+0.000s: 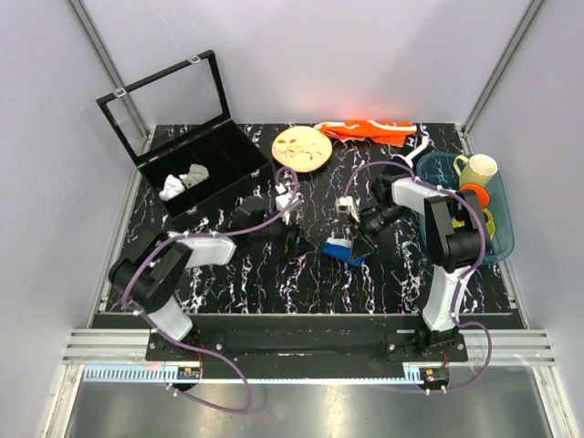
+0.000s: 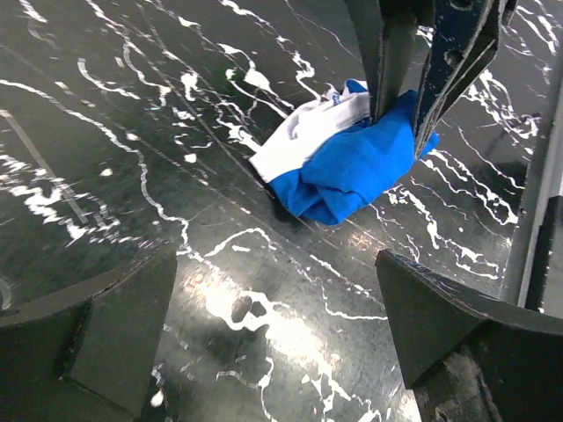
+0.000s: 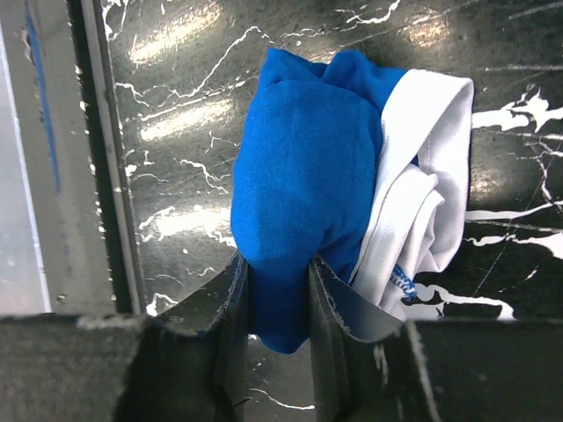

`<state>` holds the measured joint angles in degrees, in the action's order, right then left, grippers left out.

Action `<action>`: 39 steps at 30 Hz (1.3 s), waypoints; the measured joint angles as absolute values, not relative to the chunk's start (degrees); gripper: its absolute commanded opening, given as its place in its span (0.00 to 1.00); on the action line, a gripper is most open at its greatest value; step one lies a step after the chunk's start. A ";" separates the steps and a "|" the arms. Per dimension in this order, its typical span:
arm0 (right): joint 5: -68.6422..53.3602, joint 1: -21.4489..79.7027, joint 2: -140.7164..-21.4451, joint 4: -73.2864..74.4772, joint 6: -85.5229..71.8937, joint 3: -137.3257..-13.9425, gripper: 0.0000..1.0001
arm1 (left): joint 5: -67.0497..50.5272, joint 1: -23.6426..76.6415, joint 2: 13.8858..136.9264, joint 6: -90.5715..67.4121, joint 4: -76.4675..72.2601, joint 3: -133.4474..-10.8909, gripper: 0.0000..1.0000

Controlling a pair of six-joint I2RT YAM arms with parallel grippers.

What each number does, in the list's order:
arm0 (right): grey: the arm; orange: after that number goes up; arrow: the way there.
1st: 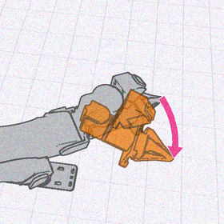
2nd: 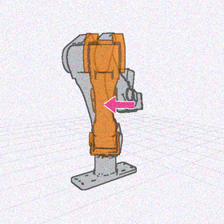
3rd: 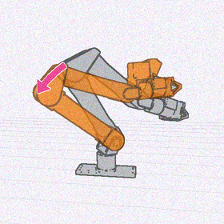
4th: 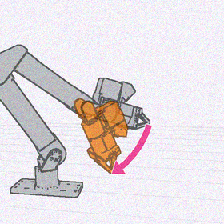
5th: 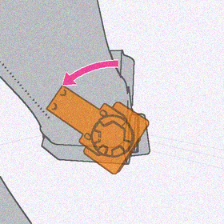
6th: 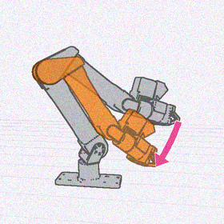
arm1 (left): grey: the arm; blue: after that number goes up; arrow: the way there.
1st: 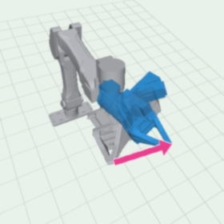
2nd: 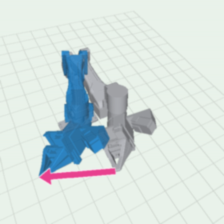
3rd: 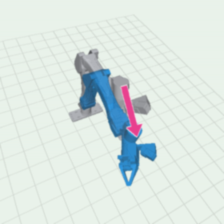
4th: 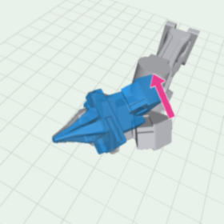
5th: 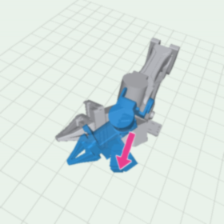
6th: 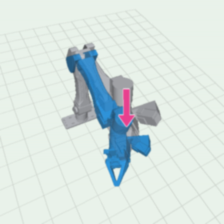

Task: Roll the underwear
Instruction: Roll the underwear to the center of the board.

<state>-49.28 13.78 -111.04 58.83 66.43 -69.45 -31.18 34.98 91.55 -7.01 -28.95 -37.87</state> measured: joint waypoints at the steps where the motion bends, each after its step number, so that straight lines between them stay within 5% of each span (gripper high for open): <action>1: -49.39 13.63 -111.87 59.59 65.08 -70.24 0.28 | -32.99 34.72 93.69 -7.68 -29.69 -38.74 0.99; 8: -51.03 12.36 -116.42 64.05 58.63 -73.41 0.29 | -42.26 35.31 101.21 -8.14 -29.54 -44.12 0.99; 20: -50.50 11.70 -119.44 70.57 56.14 -75.11 0.30 | -42.65 43.29 107.98 13.15 -0.86 -68.97 0.99; 25: -50.43 11.66 -119.44 70.81 56.18 -74.94 0.30 | -40.34 46.54 110.19 19.44 7.60 -69.93 0.95; 29: -50.43 11.62 -119.44 70.81 56.31 -74.91 0.31 | -37.45 48.69 110.74 22.28 10.59 -69.93 0.83; 37: -50.13 11.57 -119.11 70.74 56.05 -74.19 0.37 | -34.11 50.41 111.66 24.93 12.36 -72.18 0.40; 39: -49.67 11.49 -118.52 70.43 55.44 -73.58 0.39 | -33.95 50.41 112.73 25.41 13.45 -73.63 0.36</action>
